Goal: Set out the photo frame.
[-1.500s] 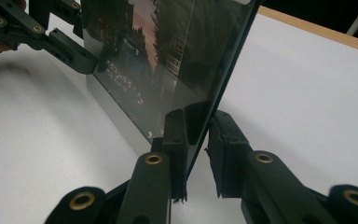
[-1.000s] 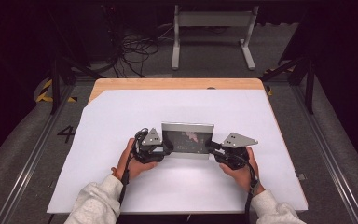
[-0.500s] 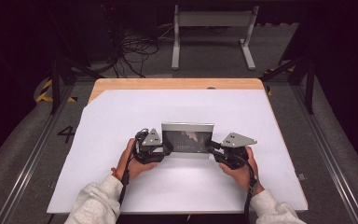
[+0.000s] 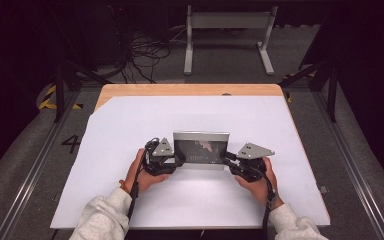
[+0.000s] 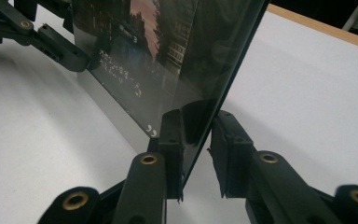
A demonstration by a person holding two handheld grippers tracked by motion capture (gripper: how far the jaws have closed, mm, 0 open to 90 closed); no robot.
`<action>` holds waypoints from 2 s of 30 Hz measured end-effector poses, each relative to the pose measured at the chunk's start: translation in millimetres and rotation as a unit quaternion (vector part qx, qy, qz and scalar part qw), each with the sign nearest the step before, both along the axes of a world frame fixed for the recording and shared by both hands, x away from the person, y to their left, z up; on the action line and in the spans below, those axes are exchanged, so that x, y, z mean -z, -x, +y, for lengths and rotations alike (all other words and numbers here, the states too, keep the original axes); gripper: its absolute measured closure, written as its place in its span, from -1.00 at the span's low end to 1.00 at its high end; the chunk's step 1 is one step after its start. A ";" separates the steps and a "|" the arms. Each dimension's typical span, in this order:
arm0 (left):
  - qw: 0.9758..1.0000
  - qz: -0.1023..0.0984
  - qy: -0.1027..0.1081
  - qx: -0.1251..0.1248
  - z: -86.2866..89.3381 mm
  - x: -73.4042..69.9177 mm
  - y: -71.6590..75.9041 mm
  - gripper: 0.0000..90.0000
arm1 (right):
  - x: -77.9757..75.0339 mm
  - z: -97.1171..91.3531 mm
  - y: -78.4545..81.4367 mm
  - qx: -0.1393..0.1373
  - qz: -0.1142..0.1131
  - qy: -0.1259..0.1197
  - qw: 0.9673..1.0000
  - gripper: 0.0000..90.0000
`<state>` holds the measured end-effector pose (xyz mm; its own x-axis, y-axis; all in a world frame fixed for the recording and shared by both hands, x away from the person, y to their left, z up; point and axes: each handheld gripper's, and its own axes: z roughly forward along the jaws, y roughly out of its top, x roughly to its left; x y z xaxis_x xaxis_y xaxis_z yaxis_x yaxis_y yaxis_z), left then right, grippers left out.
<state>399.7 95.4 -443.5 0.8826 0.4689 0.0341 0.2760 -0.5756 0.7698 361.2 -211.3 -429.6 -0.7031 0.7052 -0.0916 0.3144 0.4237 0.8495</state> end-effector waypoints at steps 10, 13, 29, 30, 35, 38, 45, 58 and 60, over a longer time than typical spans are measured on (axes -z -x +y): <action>1.000 -0.003 0.011 -0.006 6.4 -3.6 2.9 0.42 | -2.3 -2.9 3.8 -0.003 -0.005 0.005 1.000 0.65; 1.000 -0.004 0.012 -0.009 9.0 -5.1 4.3 0.41 | -3.2 -4.2 5.2 -0.004 -0.009 0.006 1.000 0.64; 1.000 -0.018 0.016 -0.013 22.6 -11.0 15.3 0.38 | -7.1 -12.1 13.6 -0.001 -0.013 0.015 1.000 0.56; 1.000 -0.017 0.016 -0.013 23.3 -10.9 16.1 0.38 | -7.1 -12.4 14.0 -0.001 -0.013 0.015 1.000 0.56; 1.000 -0.024 0.017 -0.010 26.9 -11.8 21.0 0.35 | -6.6 -13.2 15.7 -0.001 -0.011 0.018 1.000 0.48; 0.999 -0.024 0.021 -0.008 28.7 -12.1 23.8 0.32 | -6.4 -13.3 16.7 -0.002 -0.009 0.018 1.000 0.44; 1.000 -0.025 0.014 0.001 30.5 -11.2 31.2 0.26 | -6.7 -12.5 19.0 -0.007 -0.007 0.020 1.000 0.33; 0.999 -0.027 0.018 0.011 34.8 -10.5 41.4 0.03 | -2.7 -12.4 26.7 -0.029 0.001 0.026 0.999 0.15; 0.999 -0.029 0.019 0.011 34.7 -10.4 42.6 0.00 | -2.7 -11.9 27.3 -0.031 0.002 0.025 0.999 0.12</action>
<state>357.1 130.2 -433.1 0.8900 0.4507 0.0688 0.2172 -0.5517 0.8053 333.9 -223.1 -426.9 -0.7455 0.6551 -0.1224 0.2899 0.4842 0.8255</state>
